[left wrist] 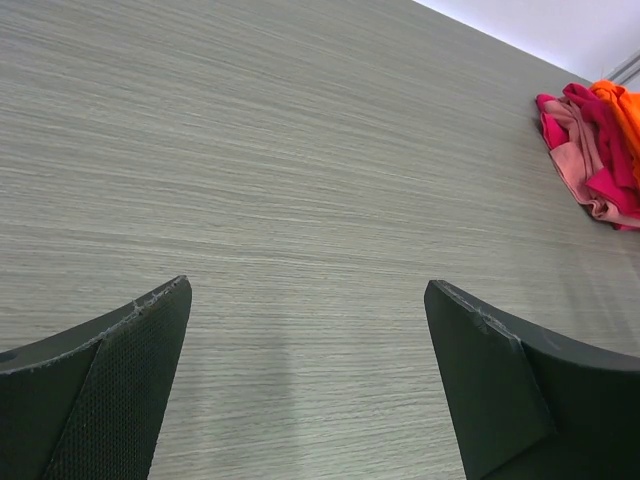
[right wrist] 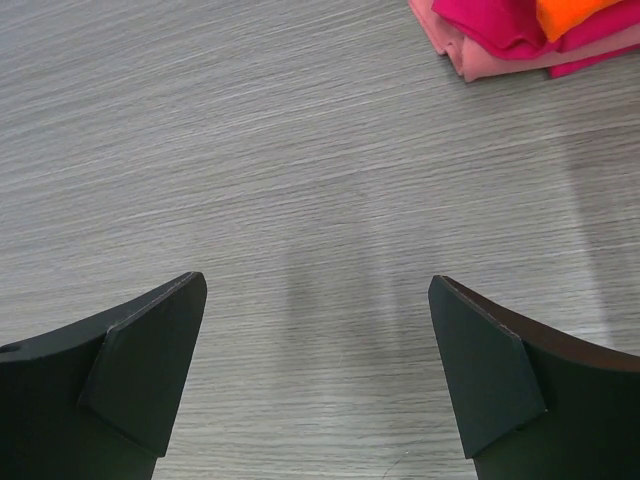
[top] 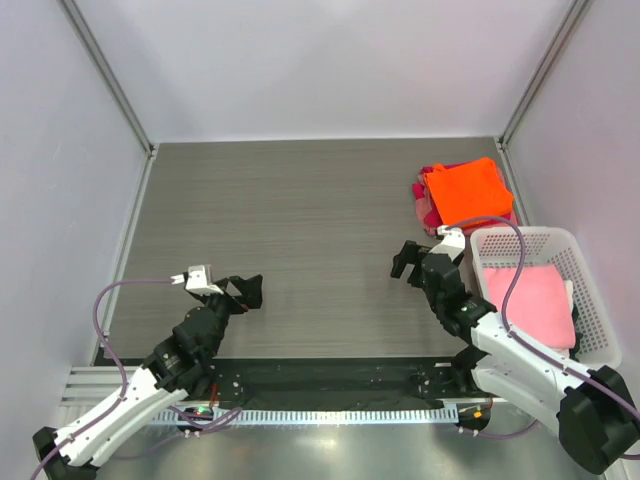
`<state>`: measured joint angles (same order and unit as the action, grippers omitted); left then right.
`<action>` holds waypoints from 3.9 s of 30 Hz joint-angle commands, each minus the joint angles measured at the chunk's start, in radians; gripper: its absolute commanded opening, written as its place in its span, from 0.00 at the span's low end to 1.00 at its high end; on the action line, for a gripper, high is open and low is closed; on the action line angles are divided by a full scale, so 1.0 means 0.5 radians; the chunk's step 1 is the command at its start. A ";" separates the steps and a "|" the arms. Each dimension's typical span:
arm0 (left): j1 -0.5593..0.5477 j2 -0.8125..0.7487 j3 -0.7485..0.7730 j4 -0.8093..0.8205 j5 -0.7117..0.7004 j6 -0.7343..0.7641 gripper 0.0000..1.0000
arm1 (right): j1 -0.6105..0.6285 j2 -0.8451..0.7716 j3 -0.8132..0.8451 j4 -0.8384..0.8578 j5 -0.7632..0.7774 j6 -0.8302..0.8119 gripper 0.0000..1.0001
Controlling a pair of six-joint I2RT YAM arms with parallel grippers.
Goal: Fold and stack the t-shirts
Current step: Grab the tshirt from the pile, then move the tshirt to the center of the board, then flatten the tshirt out
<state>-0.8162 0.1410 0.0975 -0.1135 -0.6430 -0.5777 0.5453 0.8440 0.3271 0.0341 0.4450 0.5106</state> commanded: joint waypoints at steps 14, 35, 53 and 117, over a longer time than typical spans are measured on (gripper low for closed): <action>0.000 0.138 0.090 0.055 0.010 -0.059 1.00 | -0.002 -0.173 0.578 -0.708 0.391 0.307 1.00; 0.000 0.203 0.115 0.055 0.019 -0.069 0.99 | -1.925 0.453 0.923 -1.609 0.403 0.663 0.99; 0.000 0.298 0.127 0.101 0.007 -0.062 1.00 | -2.073 -0.104 1.195 -1.565 0.086 0.574 0.01; 0.003 0.212 0.299 -0.328 -0.260 -0.201 1.00 | 0.931 1.999 1.812 -0.894 -0.234 -0.012 0.56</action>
<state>-0.8158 0.2668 0.2245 -0.2695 -0.7254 -0.6556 1.0077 1.8084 1.1793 -0.4408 0.2886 0.5205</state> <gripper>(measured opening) 0.995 0.566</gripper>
